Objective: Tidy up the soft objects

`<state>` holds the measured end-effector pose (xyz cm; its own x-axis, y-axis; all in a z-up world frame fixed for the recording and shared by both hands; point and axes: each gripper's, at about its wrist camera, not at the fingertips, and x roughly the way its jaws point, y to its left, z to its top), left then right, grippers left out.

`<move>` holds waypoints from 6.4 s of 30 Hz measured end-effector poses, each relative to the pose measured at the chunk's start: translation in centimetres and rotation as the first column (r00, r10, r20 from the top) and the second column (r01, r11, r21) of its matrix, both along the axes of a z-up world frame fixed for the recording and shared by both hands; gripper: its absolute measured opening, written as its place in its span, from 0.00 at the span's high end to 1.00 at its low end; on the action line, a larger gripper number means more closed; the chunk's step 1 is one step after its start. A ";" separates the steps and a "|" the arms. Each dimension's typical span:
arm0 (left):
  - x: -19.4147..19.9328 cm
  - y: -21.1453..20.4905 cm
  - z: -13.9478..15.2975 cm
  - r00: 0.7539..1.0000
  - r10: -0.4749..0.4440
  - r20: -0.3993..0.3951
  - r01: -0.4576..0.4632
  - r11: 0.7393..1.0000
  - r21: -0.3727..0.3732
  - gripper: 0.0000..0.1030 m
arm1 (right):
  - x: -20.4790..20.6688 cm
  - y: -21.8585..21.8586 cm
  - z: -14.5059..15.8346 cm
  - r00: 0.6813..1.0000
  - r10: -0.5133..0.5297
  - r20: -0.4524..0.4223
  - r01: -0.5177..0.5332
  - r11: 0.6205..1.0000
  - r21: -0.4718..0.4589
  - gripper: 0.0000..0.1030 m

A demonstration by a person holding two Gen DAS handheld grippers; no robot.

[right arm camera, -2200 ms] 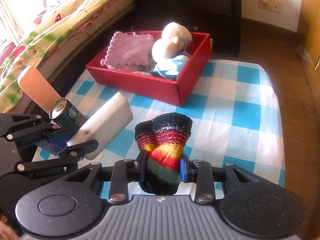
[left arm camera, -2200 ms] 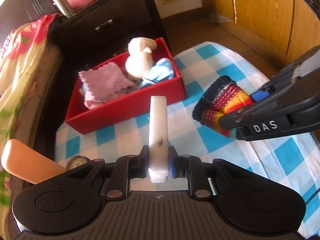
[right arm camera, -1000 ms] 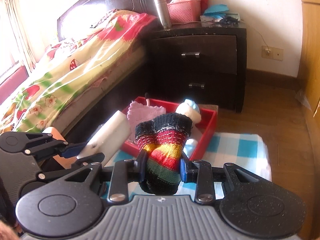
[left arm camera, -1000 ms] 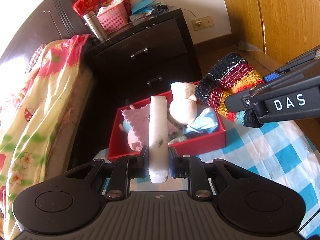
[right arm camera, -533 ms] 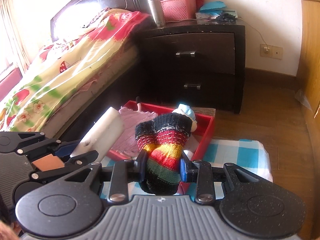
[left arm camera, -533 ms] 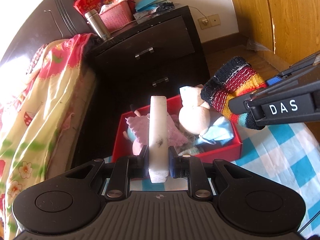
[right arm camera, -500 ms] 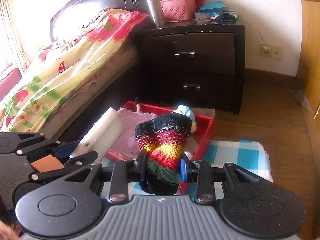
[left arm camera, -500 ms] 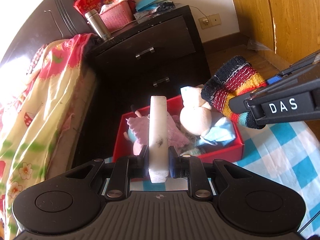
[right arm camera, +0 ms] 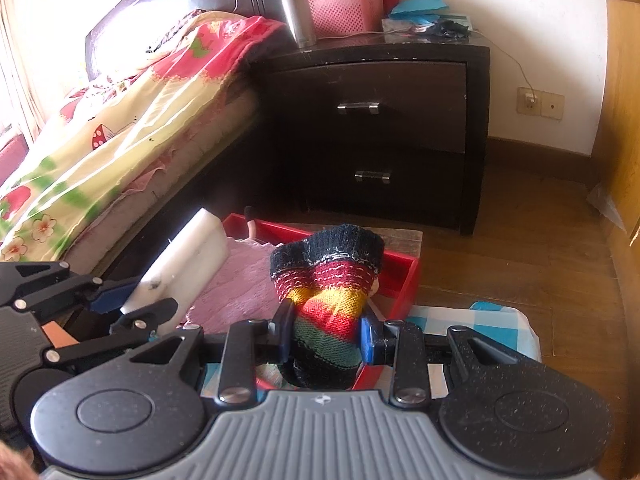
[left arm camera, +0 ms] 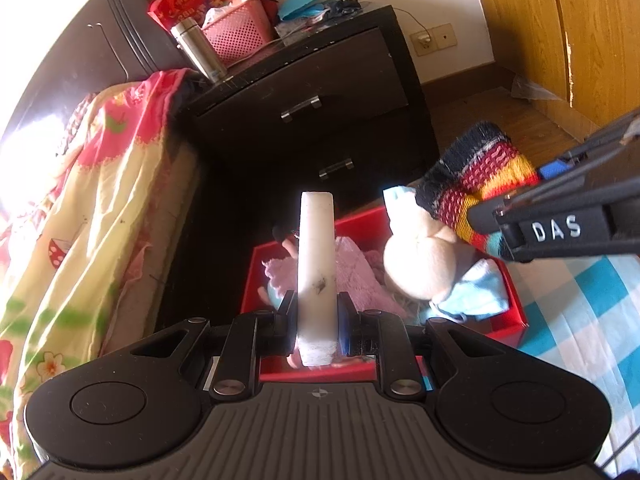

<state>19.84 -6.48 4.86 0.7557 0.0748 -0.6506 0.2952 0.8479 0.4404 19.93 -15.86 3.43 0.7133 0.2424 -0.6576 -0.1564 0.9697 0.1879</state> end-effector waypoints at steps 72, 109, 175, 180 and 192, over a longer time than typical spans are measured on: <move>11.6 3.8 0.1 0.961 0.193 -0.196 -0.271 0.793 -0.545 0.58 | 8.7 -1.3 -4.9 0.983 -0.178 -0.053 0.182 0.980 0.078 0.55; 5.7 4.8 1.1 0.974 0.124 -0.190 -0.205 0.840 -0.502 0.55 | 6.4 -5.7 -5.7 0.965 -0.238 -0.113 0.258 0.939 0.227 0.43; -21.2 6.3 -1.1 0.972 0.208 -0.108 -0.234 0.836 -0.497 0.35 | -25.0 0.5 -0.8 0.979 -0.137 0.154 0.136 0.991 0.014 0.42; -21.2 6.7 -1.3 0.969 0.225 -0.106 -0.247 0.829 -0.501 0.25 | -24.1 1.1 -1.7 0.985 -0.119 0.128 0.121 0.993 -0.009 0.42; -21.2 6.5 -1.6 0.962 0.245 -0.118 -0.271 0.829 -0.489 0.19 | -24.0 1.5 -1.9 0.985 -0.112 0.130 0.116 0.993 -0.022 0.42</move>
